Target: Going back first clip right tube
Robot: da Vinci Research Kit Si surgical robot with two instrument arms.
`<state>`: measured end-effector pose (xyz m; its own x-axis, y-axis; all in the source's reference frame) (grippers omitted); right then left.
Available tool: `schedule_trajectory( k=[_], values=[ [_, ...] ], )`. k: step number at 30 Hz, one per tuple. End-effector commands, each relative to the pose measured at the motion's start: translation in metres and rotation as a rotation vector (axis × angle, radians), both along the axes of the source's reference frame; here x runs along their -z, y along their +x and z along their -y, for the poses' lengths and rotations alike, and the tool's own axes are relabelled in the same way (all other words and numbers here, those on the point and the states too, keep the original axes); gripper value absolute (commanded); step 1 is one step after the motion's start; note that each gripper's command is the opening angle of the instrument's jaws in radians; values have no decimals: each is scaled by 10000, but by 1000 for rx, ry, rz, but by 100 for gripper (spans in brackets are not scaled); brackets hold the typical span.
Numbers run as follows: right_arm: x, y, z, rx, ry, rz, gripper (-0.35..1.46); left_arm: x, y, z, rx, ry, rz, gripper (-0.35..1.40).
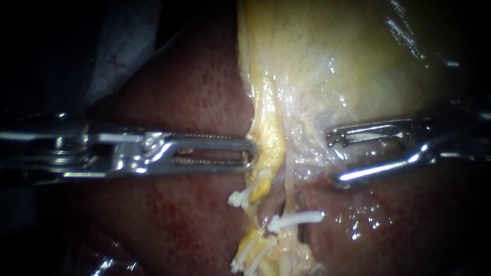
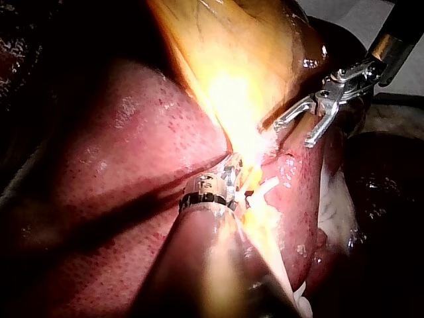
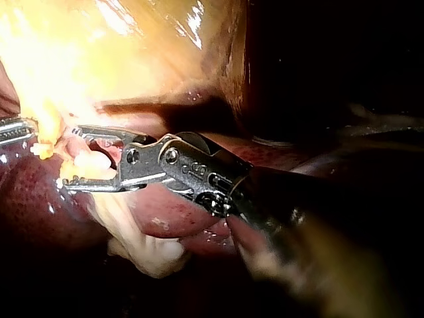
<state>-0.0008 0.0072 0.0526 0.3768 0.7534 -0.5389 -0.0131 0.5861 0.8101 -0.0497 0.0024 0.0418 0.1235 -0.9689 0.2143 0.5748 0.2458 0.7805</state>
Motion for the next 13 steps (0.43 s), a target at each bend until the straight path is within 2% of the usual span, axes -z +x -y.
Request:
schedule_trajectory(
  k=[1, 13],
  values=[
    [0, 0, 0, 0, 0, 0, 48, 0, 0, 0, 0, -1, 0, -35],
    [0, -1, 0, 0, 0, 0, 47, 0, 1, 0, -1, 0, 4, -35]
  ],
)
